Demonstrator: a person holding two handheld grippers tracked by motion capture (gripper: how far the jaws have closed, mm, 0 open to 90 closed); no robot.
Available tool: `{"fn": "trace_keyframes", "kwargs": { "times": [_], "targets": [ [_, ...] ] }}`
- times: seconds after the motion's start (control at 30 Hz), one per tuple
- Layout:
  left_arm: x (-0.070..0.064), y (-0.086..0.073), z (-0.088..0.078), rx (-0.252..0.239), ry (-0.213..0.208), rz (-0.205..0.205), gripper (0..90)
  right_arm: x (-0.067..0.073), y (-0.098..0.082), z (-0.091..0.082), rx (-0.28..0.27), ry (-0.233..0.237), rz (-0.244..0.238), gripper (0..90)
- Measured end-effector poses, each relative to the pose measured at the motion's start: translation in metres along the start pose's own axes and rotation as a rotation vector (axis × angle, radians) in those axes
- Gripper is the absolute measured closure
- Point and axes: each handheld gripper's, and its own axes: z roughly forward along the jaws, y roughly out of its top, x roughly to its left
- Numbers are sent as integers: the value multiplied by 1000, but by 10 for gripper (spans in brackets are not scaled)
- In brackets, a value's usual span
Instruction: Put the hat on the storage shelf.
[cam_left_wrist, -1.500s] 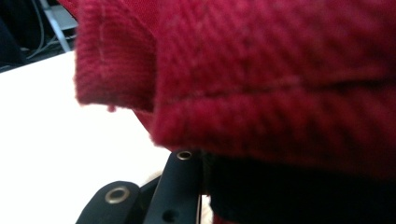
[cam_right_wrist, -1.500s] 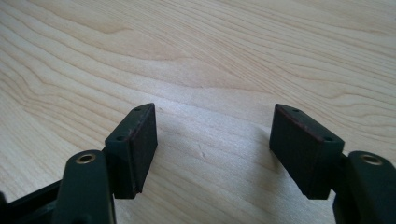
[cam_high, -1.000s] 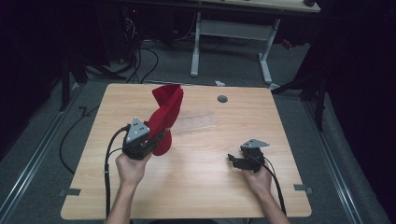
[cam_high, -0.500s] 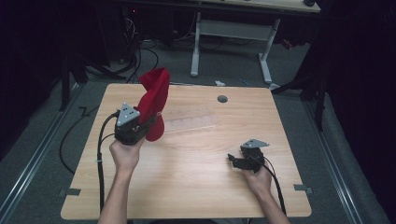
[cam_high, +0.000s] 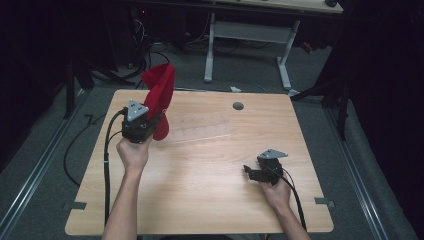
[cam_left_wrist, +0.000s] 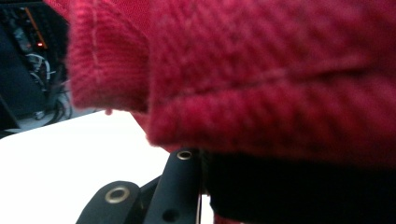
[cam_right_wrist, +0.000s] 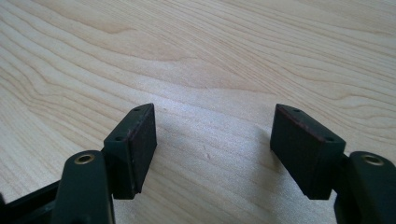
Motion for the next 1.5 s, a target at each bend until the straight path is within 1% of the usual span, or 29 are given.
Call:
{"fn": "trace_keyframes", "kwargs": {
  "times": [0.03,0.07,0.13,0.17,0.23,0.33,0.4,0.5,0.57,0.63,0.67,0.8,0.87,1.07,1.27,1.33,1.37,1.43,1.47,1.5],
  "targets": [
    [0,0,0,0,0,0,840,0,0,0,0,0,0,317],
    [3,0,4,-3,13,0,840,0,0,0,0,1,-2,317],
    [4,-1,5,-2,19,-3,840,0,0,0,0,1,-3,317],
    [7,-1,10,-2,34,1,840,0,0,0,0,1,-4,317],
    [11,-1,13,0,50,4,839,0,0,0,0,2,-4,317],
    [14,-3,16,3,61,3,839,1,0,0,1,2,-2,317],
    [17,-6,19,6,74,18,839,1,0,0,0,4,-5,317],
    [21,-10,23,10,95,24,839,1,0,0,1,5,-6,317],
    [23,-10,25,5,99,17,839,1,0,0,1,5,-5,317],
    [23,-11,26,3,101,18,839,1,0,0,1,5,-5,317],
    [23,-13,27,8,102,27,839,2,0,0,1,6,-6,316],
    [25,-19,31,19,113,38,839,2,0,0,1,6,-7,316],
    [27,-21,32,18,117,32,838,2,0,0,1,6,-7,316],
    [30,-28,36,28,127,34,837,2,0,-1,2,7,-7,316],
    [35,-38,39,41,133,11,834,2,0,-1,1,8,-8,316],
    [35,-39,38,39,128,6,832,2,0,-1,1,8,-8,316],
    [36,-39,37,35,123,-9,830,2,0,-1,1,8,-7,316],
    [36,-39,36,35,121,-12,824,2,0,0,0,8,-7,316],
    [38,-39,35,35,120,-27,817,3,0,0,1,8,-6,316],
    [38,-39,35,35,120,-27,809,3,0,0,1,8,-6,316]
  ]
}}
